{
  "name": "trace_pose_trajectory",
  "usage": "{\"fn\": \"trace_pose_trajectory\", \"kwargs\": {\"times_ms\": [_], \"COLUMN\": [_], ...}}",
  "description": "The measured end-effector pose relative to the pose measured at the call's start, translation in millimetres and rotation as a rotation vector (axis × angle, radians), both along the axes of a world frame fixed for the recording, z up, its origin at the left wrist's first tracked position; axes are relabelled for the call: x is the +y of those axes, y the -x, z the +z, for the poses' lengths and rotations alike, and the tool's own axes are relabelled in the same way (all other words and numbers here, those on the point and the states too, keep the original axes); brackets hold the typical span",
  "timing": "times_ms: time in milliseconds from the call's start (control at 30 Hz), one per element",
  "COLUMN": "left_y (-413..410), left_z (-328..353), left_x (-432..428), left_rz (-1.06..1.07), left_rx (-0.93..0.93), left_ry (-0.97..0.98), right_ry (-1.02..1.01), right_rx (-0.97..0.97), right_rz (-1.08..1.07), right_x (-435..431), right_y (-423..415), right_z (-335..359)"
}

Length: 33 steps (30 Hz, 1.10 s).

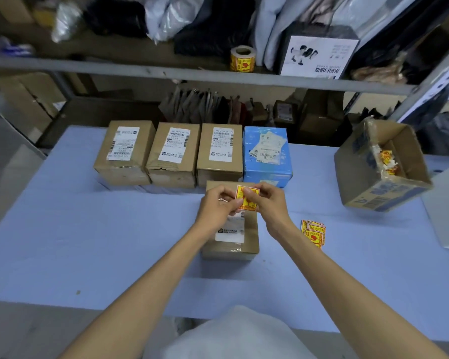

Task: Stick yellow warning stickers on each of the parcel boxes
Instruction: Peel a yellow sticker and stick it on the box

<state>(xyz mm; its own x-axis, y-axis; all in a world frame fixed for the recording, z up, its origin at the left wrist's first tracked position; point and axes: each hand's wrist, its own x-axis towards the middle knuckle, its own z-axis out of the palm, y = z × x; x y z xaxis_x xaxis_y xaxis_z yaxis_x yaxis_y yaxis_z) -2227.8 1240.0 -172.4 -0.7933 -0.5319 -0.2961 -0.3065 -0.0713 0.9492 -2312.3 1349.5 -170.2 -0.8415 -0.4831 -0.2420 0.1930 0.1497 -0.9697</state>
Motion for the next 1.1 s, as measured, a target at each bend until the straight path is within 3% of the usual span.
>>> {"fn": "trace_pose_trajectory", "kwargs": {"times_ms": [400, 600, 900, 1100], "left_y": [-8.4, -9.9, -5.5, -4.3], "left_z": [5.1, 6.4, 0.7, -2.2], "left_x": [-19.4, -28.2, -34.3, -36.7], "left_rz": [0.001, -0.001, 0.048, -0.032], "left_rx": [0.007, 0.010, -0.006, -0.044], "left_ry": [0.074, 0.058, 0.049, 0.050], "right_ry": [-0.096, -0.073, -0.149, -0.162], "right_rx": [0.120, 0.010, 0.051, 0.076], "right_rz": [0.095, 0.084, 0.068, 0.060], "right_x": [-11.5, -16.8, -21.0, -17.4], "right_y": [-3.0, -2.8, 3.0, 1.0], "right_z": [9.8, 12.9, 6.7, 7.5]}}
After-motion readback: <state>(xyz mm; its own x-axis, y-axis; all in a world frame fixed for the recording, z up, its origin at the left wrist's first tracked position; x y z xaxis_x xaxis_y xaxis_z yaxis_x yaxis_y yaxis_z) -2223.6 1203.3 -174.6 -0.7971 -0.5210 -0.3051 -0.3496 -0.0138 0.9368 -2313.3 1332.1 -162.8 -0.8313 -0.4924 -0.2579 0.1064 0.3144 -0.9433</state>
